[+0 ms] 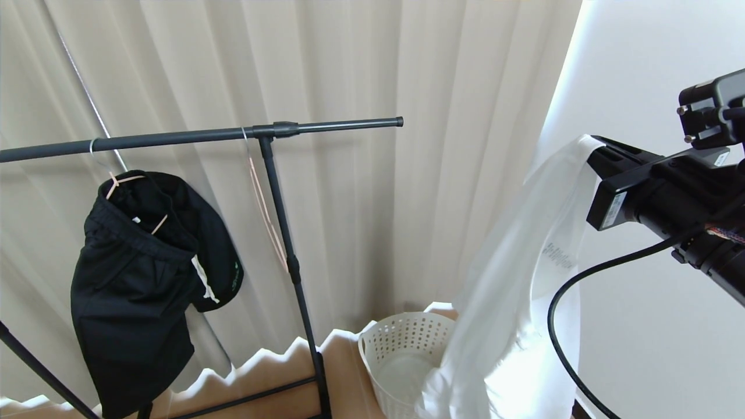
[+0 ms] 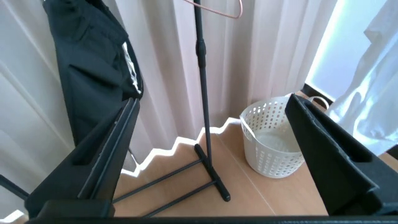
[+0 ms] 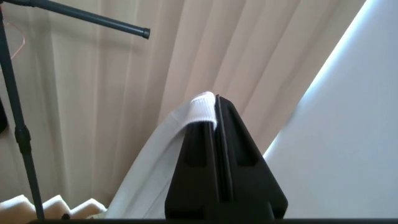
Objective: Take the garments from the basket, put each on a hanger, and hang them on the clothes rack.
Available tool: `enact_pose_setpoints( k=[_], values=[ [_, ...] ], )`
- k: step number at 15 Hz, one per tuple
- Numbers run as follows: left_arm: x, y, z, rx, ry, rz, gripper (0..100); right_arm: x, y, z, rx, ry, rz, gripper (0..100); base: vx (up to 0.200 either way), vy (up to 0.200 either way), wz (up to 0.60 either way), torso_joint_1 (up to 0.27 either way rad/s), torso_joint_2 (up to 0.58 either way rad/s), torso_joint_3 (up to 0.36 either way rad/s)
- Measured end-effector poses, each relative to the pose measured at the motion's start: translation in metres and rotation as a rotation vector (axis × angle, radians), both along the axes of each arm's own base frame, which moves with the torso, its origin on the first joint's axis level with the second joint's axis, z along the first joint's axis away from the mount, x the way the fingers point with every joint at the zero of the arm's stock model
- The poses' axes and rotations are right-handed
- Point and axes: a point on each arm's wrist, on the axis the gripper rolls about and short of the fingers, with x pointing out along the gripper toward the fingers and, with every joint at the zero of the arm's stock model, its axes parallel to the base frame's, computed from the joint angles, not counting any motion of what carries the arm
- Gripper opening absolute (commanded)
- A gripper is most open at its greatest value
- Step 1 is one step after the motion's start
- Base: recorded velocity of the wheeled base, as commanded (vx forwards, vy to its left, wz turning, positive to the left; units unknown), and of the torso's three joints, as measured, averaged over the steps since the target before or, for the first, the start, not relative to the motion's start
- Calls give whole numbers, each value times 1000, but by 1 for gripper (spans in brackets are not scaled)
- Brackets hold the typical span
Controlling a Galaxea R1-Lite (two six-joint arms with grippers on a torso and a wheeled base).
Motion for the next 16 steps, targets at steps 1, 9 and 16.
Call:
enact_pose_setpoints(
  k=[1, 9, 16],
  values=[
    [0, 0, 0, 0, 0, 0, 100, 1, -1, 0, 0, -1, -4, 0, 0, 0, 0, 154, -373, -163],
    [0, 0, 0, -2, 0, 3, 100, 5, -2, -5, -12, 18, -13, 0, 0, 0, 0, 163, -356, -201],
    [0, 0, 0, 1, 1, 3, 100, 7, -1, -12, -27, 41, -15, 0, 0, 0, 343, 41, -87, -48]
  ],
)
